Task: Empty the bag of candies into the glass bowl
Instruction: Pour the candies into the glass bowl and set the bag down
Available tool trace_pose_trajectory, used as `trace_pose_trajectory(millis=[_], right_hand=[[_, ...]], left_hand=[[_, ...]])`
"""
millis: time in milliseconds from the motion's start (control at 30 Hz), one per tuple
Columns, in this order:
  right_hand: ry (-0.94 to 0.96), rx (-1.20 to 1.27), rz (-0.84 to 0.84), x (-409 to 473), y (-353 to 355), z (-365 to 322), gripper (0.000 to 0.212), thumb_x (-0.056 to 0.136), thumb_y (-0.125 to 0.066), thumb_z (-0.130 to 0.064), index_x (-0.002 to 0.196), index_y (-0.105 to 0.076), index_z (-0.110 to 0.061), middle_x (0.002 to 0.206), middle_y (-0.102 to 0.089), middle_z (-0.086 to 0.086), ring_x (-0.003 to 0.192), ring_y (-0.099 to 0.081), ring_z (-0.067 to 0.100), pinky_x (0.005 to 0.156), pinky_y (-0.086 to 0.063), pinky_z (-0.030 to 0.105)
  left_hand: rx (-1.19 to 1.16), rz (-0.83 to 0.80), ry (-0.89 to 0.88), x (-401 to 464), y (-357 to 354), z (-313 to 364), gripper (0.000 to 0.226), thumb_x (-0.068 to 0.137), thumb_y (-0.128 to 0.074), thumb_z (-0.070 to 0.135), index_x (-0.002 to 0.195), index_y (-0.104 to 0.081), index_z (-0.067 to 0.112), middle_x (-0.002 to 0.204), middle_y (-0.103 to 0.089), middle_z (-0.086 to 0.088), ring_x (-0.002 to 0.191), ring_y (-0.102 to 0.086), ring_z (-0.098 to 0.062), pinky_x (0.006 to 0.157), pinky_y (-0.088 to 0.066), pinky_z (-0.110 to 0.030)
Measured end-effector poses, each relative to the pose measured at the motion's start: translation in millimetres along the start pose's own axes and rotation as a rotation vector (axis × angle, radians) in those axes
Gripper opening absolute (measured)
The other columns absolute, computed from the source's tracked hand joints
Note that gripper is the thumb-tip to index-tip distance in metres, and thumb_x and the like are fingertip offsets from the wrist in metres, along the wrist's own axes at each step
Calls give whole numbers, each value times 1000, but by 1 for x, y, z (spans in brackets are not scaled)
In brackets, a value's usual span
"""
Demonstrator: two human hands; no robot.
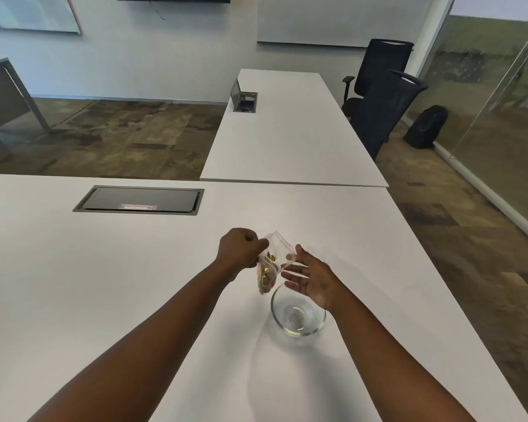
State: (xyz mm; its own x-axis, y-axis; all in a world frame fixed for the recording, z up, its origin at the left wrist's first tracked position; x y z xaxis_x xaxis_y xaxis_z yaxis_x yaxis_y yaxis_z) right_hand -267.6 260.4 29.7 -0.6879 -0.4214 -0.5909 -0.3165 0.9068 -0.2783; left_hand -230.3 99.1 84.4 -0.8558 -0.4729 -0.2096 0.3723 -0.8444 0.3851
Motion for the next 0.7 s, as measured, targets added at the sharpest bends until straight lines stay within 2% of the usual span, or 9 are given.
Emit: trace_pose_trajectory(millis=[67,133,167,233,333,433,567,633,700], right_hand=[[-87,46,-101,1,-2,12,43,91,-46,-50,97,-61,-10,93,-63,11,84,-62,25,76,-50,36],[-125,135,-214,1,-5,19,53,91,-41,-54,105,-60,-7,98,-64,16,88,-62,30,81,-49,40],[-126,182,-263,1,-5,21,53,91,-41,-53,107,-61,-6,99,-65,17,90,-62,31,83,-49,42],[-101,237,-296,-1,-2,21,45,86,-50,-48,105,-63,-9,95,-67,14,87,-65,28,80,-50,41],[-32,200,-191,0,15,21,27,73,-64,-35,92,-66,-16,78,-65,3,63,-67,15,67,-51,31],[20,114,-99,3,34,21,9,85,-61,-20,88,-69,-18,68,-66,-2,56,-66,13,65,-49,27],[152,-104,19,5,50,13,14,85,-64,-9,98,-68,-9,81,-68,2,56,-68,17,60,-53,24],[197,-183,83,4,55,11,27,82,-68,-6,109,-64,0,90,-69,8,62,-68,21,59,-54,25],[226,-260,130,4,57,10,31,78,-72,-2,107,-64,2,97,-68,14,68,-66,25,56,-55,24]], left_hand=[[-54,-78,-56,-1,-5,9,37,77,-57,3,45,-41,13,53,-44,-7,53,-56,-23,74,-56,-39],[-97,-179,-103,-3,-12,16,37,79,-53,1,47,-41,13,55,-43,-8,66,-65,-28,75,-56,-38],[-122,-226,-117,-4,-16,16,37,81,-51,-1,48,-40,13,57,-43,-7,71,-69,-28,73,-56,-34],[-160,-296,-122,-4,-21,13,37,84,-48,-2,52,-40,13,61,-43,-7,68,-74,-17,67,-57,-25],[-168,-345,-106,-6,-23,3,32,86,-49,-4,59,-43,13,67,-49,-6,65,-73,-7,62,-56,-23],[-133,-365,-55,-9,-27,-9,26,82,-58,-8,79,-47,15,84,-58,0,70,-68,-9,68,-57,-32],[-76,-515,25,-14,-39,-18,42,85,-54,-2,117,-51,24,108,-60,3,96,-59,-18,80,-50,-31],[-23,-543,50,-16,-45,-23,44,86,-54,4,125,-51,25,111,-61,2,97,-57,-16,81,-45,-29],[60,-455,28,-17,-51,-31,39,84,-63,13,122,-57,21,110,-64,-3,94,-57,-16,80,-46,-30]])
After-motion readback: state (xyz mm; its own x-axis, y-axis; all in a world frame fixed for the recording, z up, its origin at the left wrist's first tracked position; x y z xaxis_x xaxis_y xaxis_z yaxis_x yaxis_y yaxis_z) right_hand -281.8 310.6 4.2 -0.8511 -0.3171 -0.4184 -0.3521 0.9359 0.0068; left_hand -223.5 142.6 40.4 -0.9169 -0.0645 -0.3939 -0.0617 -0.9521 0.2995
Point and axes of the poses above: each hand's wrist, its own x-axis towards the middle knuckle, its own y-axis out of the back of the hand, z = x × y, the point moved 5 cm from there along x, towards the middle knuckle
